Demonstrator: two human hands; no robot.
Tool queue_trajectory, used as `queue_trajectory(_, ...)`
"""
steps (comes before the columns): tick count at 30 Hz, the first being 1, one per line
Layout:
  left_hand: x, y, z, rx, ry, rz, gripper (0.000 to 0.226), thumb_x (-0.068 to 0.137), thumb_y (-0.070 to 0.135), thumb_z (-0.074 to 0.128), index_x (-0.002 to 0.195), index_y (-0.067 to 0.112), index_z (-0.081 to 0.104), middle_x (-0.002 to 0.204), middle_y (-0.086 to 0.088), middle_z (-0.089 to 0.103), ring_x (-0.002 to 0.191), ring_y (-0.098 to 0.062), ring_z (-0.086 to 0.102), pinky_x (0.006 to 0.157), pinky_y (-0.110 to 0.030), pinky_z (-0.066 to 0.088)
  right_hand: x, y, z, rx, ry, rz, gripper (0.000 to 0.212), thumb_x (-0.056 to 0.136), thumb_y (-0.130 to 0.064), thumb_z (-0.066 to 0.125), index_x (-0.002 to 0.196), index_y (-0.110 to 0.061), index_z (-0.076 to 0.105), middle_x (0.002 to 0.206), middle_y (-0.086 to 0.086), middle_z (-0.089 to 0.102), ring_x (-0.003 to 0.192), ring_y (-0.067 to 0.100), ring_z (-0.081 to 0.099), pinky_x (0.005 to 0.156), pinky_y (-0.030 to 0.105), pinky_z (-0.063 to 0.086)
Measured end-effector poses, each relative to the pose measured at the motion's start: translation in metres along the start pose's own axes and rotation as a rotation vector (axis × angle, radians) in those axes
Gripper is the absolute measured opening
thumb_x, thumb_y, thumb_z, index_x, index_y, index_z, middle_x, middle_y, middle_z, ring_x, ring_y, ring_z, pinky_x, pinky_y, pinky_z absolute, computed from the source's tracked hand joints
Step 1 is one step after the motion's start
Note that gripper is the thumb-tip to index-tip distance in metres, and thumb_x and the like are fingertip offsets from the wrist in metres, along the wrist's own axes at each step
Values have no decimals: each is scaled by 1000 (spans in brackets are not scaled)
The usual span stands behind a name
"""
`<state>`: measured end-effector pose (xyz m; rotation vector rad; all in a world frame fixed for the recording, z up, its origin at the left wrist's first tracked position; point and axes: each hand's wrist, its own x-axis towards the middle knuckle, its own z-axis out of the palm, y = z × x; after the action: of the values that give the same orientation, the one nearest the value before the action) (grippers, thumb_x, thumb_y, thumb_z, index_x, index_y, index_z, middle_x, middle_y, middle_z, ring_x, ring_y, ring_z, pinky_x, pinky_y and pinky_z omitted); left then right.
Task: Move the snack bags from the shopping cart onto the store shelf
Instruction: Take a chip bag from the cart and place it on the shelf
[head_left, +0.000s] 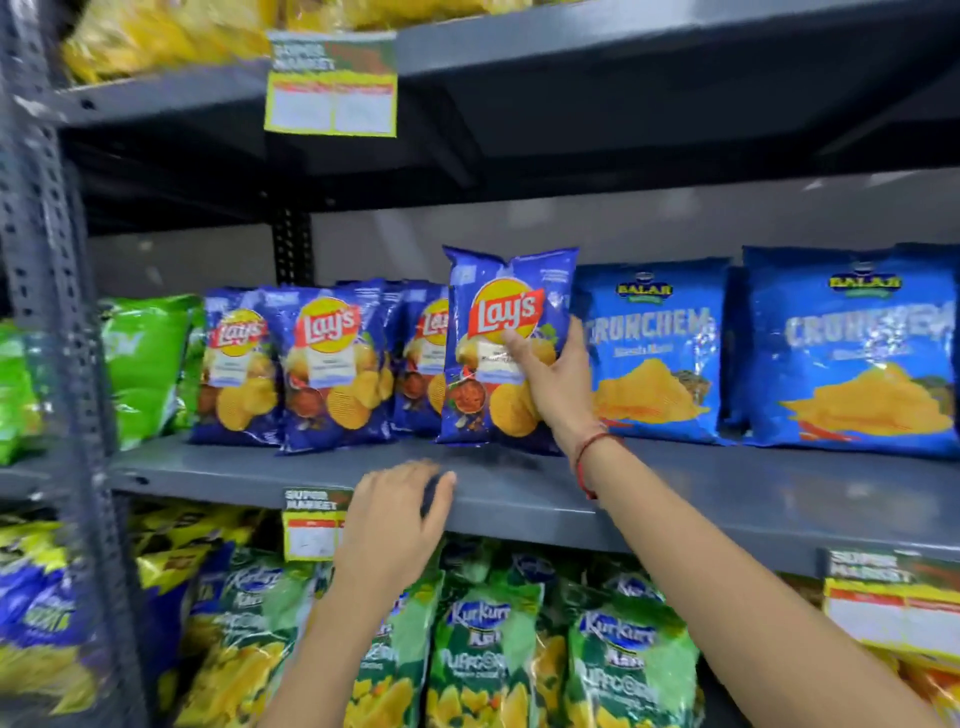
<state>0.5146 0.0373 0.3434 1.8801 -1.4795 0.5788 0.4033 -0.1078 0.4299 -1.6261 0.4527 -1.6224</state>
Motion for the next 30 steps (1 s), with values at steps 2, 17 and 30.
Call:
queue_trajectory(2, -2, -1, 1, -12, 37, 13, 45, 91, 42, 32, 102, 14, 65, 99, -4, 72, 93, -23, 63, 81, -35, 43, -1, 10, 17, -39, -6, 5, 37, 80, -27, 74, 110, -25, 52, 90, -22, 62, 76, -22, 59, 74, 6, 47)
queue_trajectory(17, -5, -1, 12, -66, 103, -37, 48, 92, 40, 30, 104, 11, 67, 108, -3, 71, 102, -19, 63, 92, -38, 41, -5, 18, 41, -169, -115, 143, 73, 83, -39, 69, 140, -9, 34, 136, 12, 55, 126, 26, 51, 107, 42, 40)
queue_trajectory(30, -1, 37, 11, -246, 152, -16, 44, 90, 39, 38, 108, 9, 65, 111, -8, 69, 106, -24, 60, 91, -41, 46, -64, -41, -95, -114, 56, -94, 31, 83, -21, 71, 108, -22, 53, 102, 5, 63, 84, 8, 60, 72, 12, 48)
